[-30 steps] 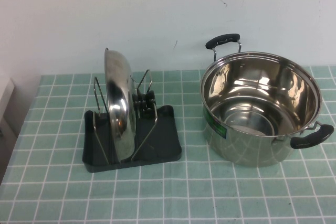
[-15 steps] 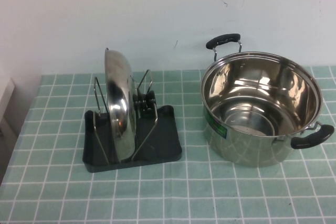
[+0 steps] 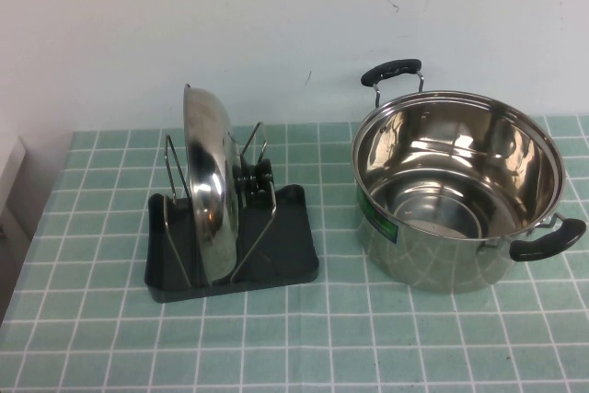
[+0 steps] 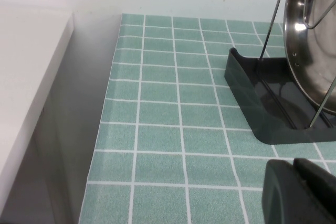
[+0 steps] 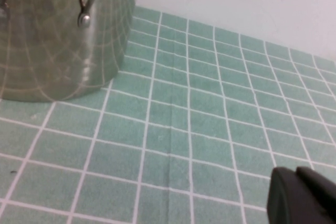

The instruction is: Put pot lid on rack

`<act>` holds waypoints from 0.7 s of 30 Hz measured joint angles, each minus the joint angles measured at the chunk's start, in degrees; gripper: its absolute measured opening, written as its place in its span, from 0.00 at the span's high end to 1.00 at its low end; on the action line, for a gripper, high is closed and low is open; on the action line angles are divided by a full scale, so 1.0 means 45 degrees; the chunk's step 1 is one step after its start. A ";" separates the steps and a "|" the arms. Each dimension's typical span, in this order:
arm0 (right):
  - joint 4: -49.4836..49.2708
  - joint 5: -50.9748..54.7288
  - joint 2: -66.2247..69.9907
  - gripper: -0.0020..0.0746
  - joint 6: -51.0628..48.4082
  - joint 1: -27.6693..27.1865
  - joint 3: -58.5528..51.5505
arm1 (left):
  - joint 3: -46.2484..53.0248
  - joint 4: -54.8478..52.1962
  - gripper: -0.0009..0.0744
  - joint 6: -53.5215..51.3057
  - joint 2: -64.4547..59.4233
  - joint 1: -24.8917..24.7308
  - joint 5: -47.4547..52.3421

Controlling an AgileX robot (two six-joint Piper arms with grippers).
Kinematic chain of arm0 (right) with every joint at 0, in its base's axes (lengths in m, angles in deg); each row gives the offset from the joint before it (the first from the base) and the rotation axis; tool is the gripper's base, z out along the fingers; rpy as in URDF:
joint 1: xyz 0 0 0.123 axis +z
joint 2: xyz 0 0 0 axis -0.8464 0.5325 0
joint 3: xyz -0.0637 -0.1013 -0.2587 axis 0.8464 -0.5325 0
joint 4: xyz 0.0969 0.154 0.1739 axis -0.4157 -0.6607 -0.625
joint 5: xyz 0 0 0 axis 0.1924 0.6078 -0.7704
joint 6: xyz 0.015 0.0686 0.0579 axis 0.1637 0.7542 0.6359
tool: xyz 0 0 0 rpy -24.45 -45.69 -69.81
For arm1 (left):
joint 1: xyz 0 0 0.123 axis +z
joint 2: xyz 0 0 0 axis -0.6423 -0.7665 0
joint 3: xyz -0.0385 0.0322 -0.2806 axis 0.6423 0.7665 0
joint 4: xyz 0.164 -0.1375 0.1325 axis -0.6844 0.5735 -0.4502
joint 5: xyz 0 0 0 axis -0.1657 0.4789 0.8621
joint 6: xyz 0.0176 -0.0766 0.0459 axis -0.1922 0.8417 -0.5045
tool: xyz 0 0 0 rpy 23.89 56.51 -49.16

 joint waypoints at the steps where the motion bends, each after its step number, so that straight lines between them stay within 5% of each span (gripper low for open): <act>1: -0.0028 0.0000 0.0000 0.98 0.0000 0.0104 0.0000 | 0.0000 0.0000 0.99 0.0000 0.0006 0.0000 0.0000; 10: -0.0259 0.0000 -0.0028 0.98 0.0000 0.0762 0.0000 | 0.0000 0.0000 0.99 0.0000 0.0027 0.0000 0.0000; 21: -0.0635 0.0005 -0.0028 0.98 0.0962 0.0208 0.0000 | 0.0000 0.0000 0.99 0.0000 0.0027 0.0000 0.0000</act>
